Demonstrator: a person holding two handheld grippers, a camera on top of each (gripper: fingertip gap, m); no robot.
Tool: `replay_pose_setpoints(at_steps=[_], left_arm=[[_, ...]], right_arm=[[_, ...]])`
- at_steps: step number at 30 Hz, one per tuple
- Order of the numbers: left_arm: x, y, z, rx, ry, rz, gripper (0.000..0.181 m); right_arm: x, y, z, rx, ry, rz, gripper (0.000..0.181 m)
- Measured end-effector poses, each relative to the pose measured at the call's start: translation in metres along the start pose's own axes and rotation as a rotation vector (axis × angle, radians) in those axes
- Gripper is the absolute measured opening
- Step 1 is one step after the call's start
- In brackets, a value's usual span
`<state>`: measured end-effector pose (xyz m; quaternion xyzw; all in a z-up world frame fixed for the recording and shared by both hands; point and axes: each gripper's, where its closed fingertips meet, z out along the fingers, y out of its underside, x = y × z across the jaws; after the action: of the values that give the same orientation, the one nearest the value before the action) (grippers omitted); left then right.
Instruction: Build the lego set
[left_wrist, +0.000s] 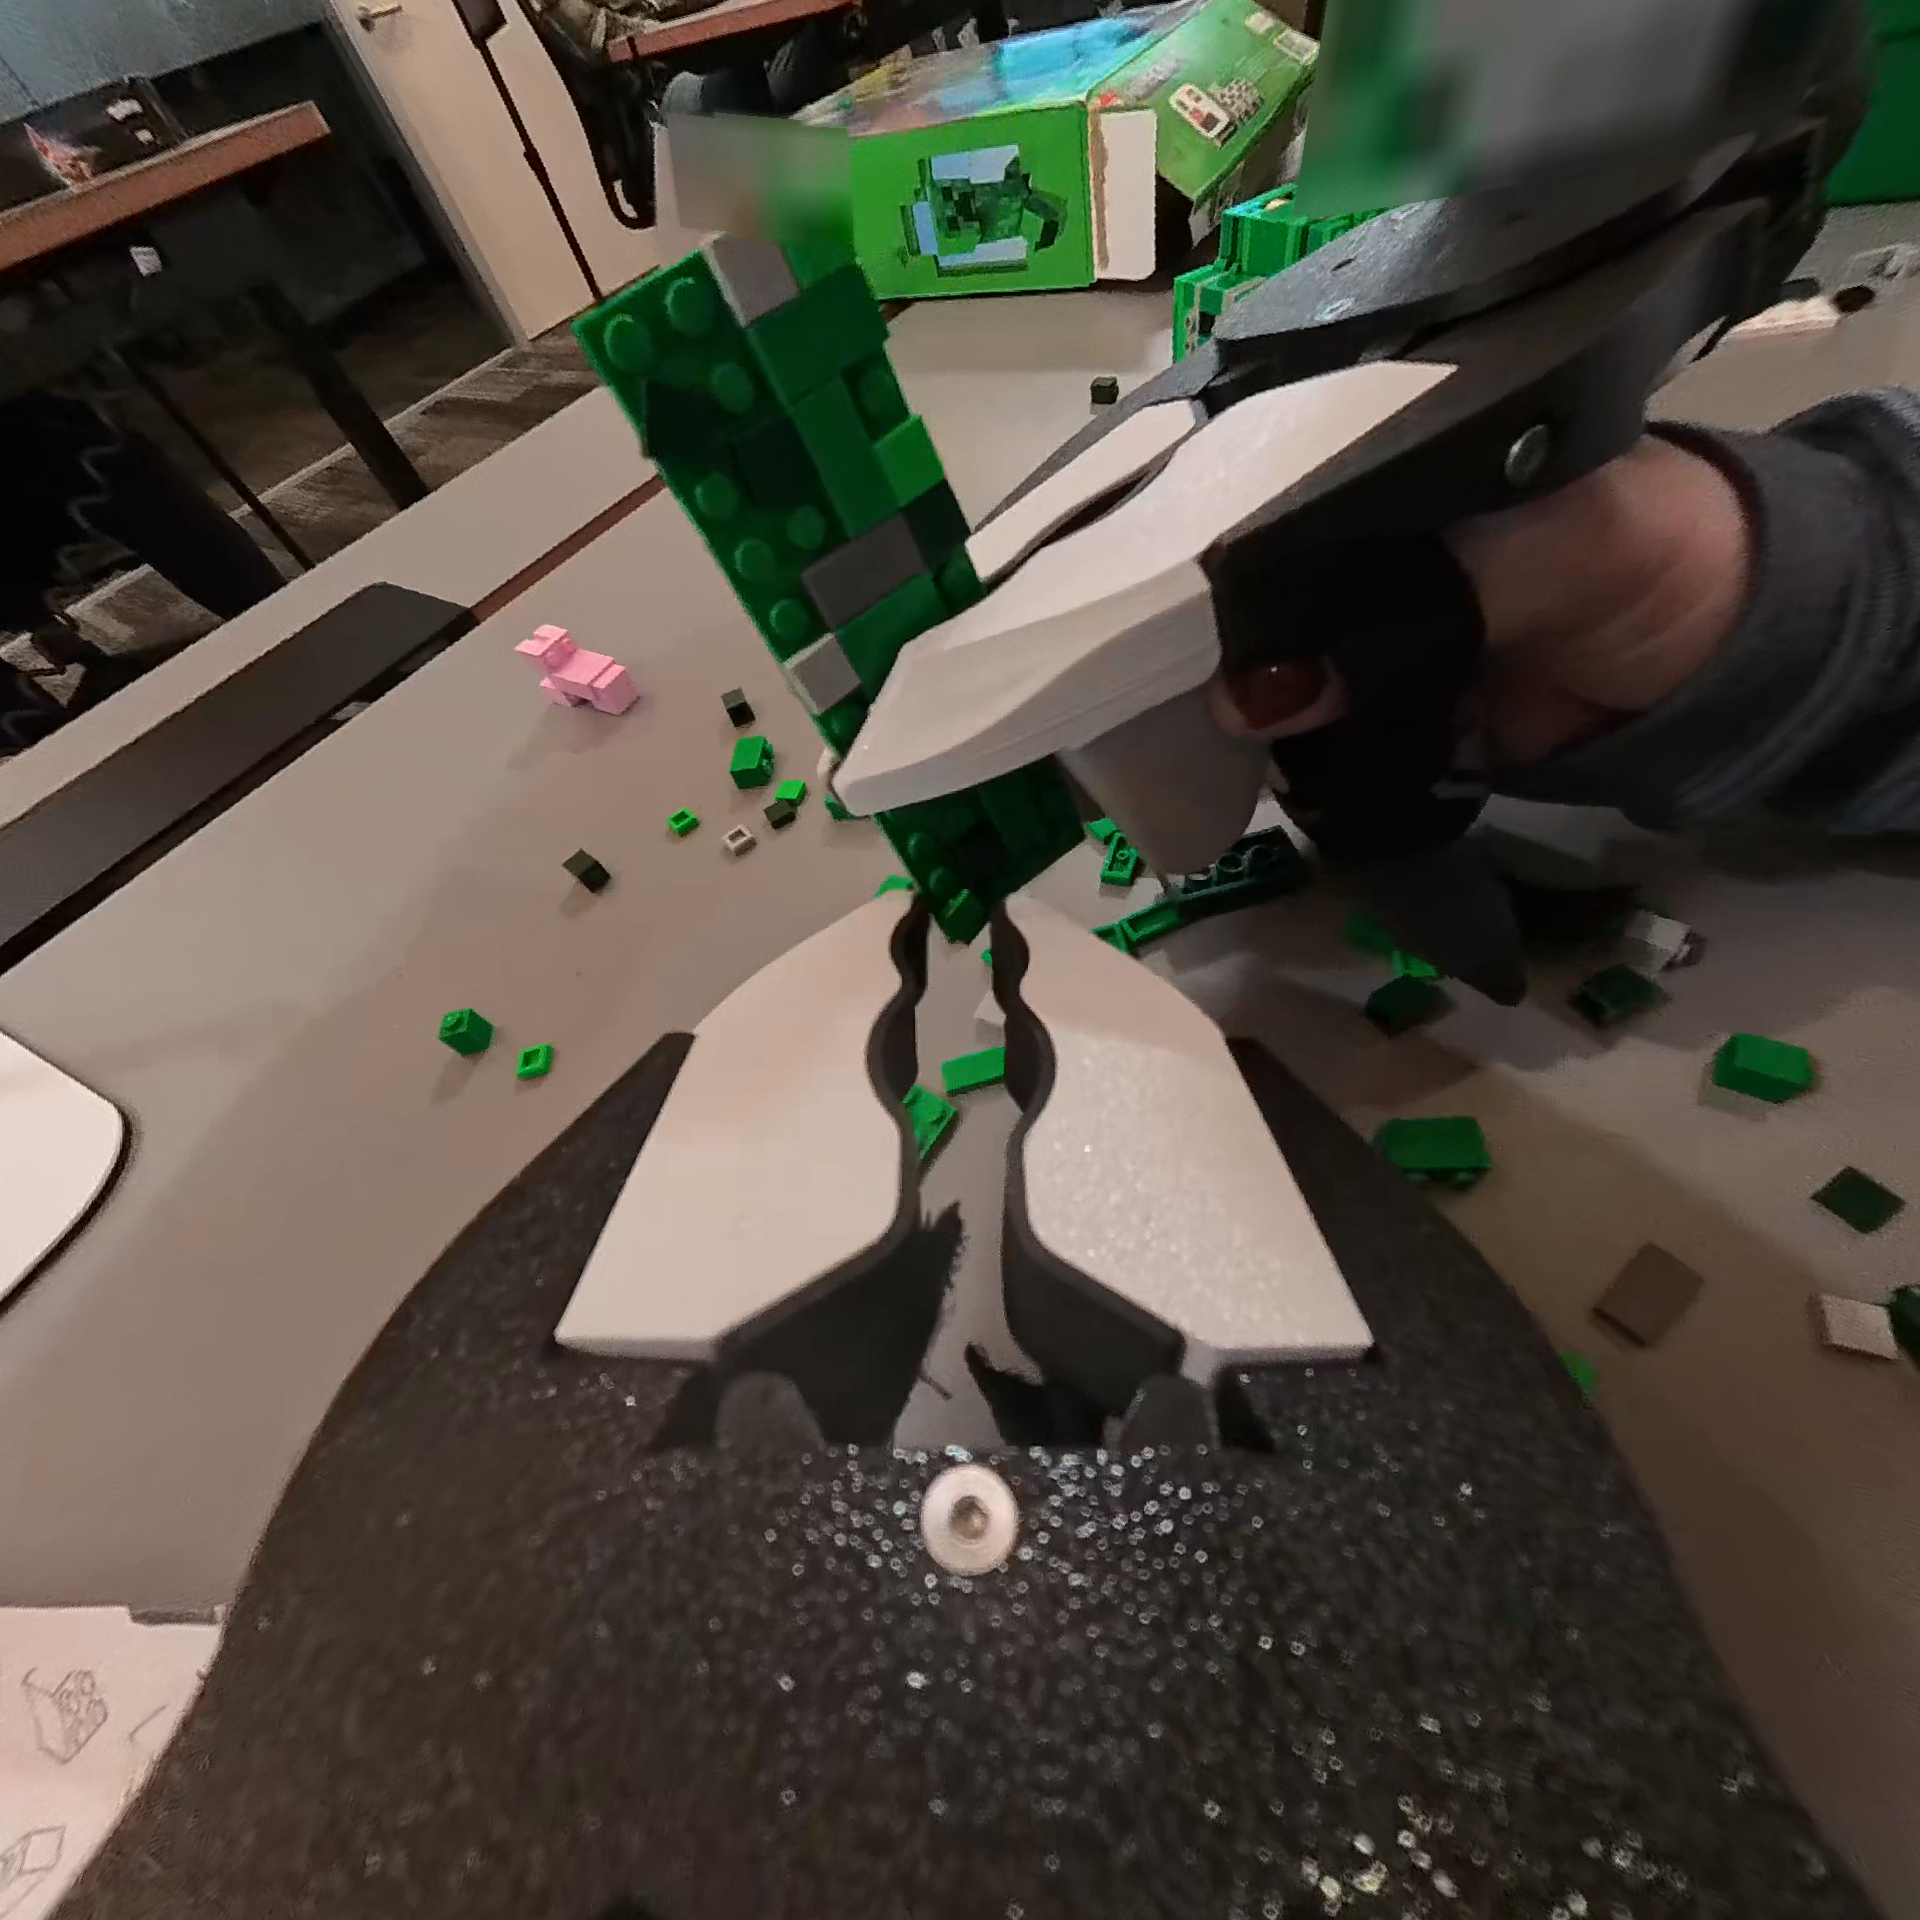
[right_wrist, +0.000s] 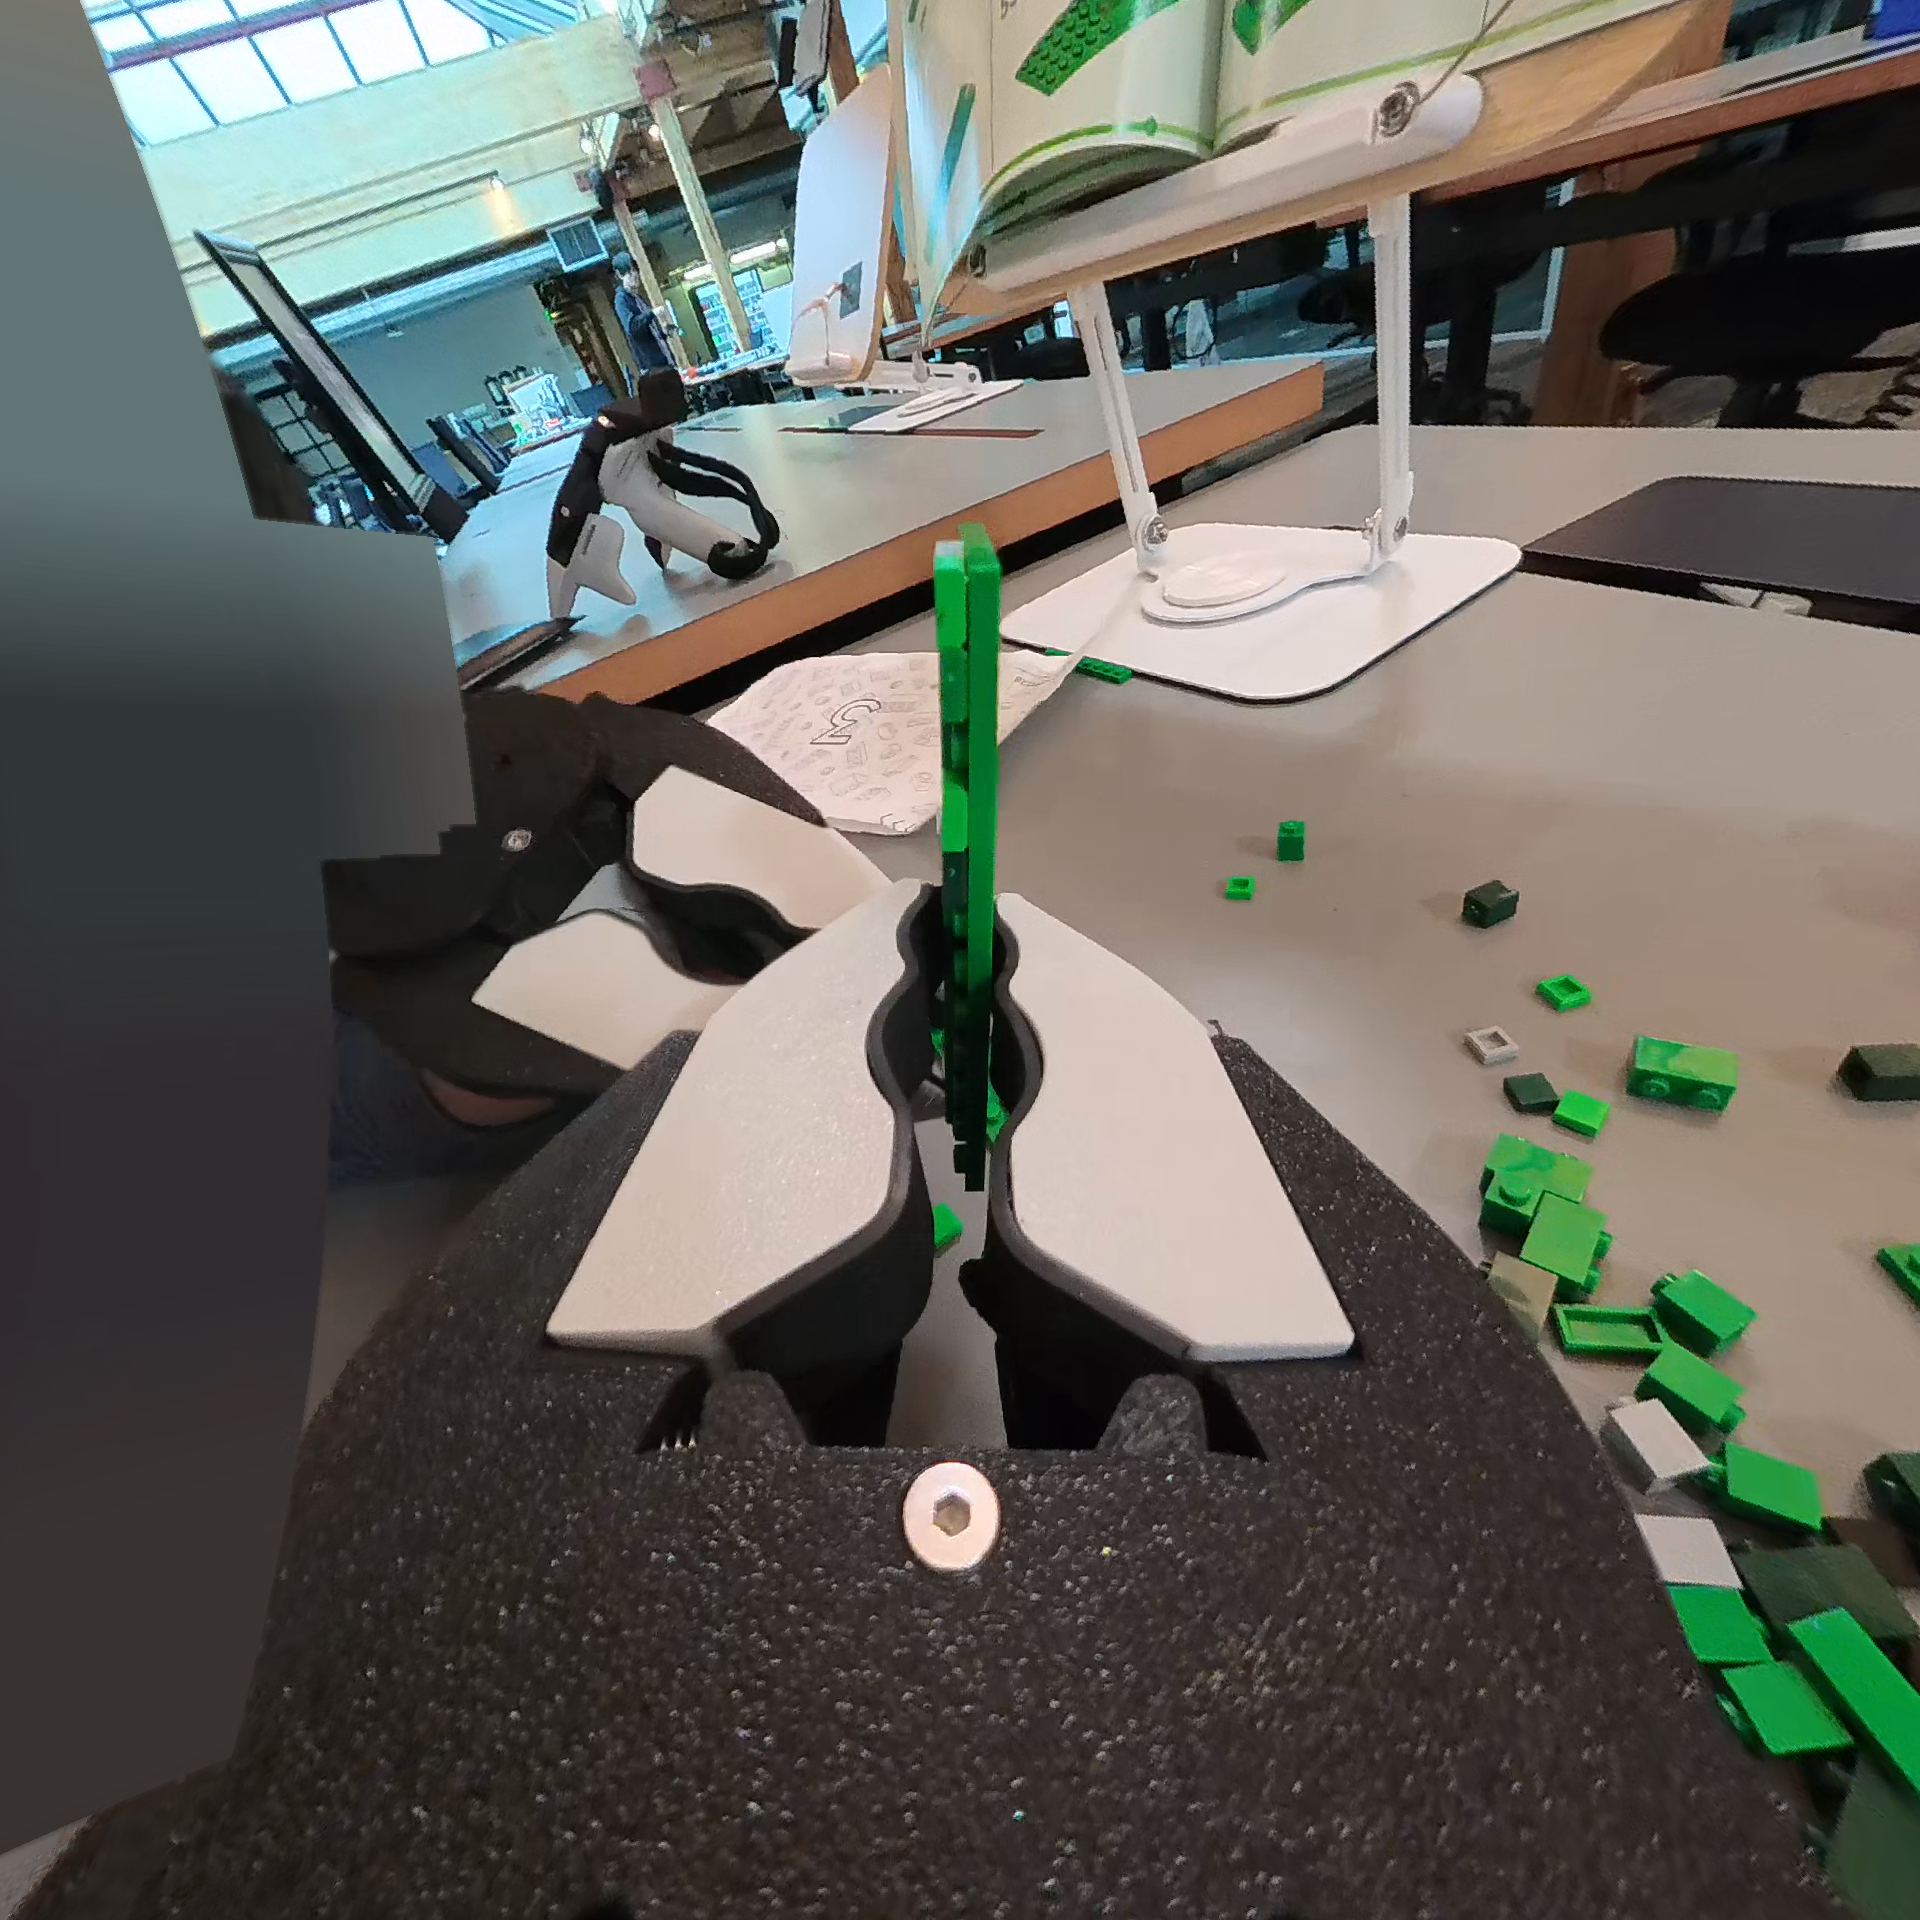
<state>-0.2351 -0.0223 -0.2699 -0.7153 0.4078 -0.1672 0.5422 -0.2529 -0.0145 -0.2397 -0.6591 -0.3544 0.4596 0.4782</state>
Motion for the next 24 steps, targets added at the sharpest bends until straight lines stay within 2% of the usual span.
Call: replay_pose_setpoints(at_steps=[6,11,14,16,21,24], left_arm=[[0.006,0.002,-0.003,-0.013,0.149,-0.153,0.009],[0.016,0.001,-0.008,0.011,0.304,-0.254,0.005],[0.019,0.000,-0.009,0.020,0.345,-0.269,0.005],[0.018,-0.002,-0.010,0.036,0.345,-0.282,0.005],[0.008,-0.002,-0.007,0.045,0.212,-0.211,0.007],[0.003,-0.004,-0.006,0.061,0.175,-0.240,0.007]], right_arm=[[-0.009,0.005,-0.002,-0.060,-0.073,-0.130,0.006],[-0.018,0.007,-0.009,-0.083,-0.192,-0.130,0.006],[-0.019,0.007,-0.010,-0.072,-0.226,-0.087,0.006],[-0.016,0.004,-0.010,-0.048,-0.216,-0.051,0.006],[-0.007,-0.001,-0.004,0.003,-0.092,-0.058,0.006],[-0.004,-0.004,-0.003,0.028,-0.039,-0.080,0.006]])
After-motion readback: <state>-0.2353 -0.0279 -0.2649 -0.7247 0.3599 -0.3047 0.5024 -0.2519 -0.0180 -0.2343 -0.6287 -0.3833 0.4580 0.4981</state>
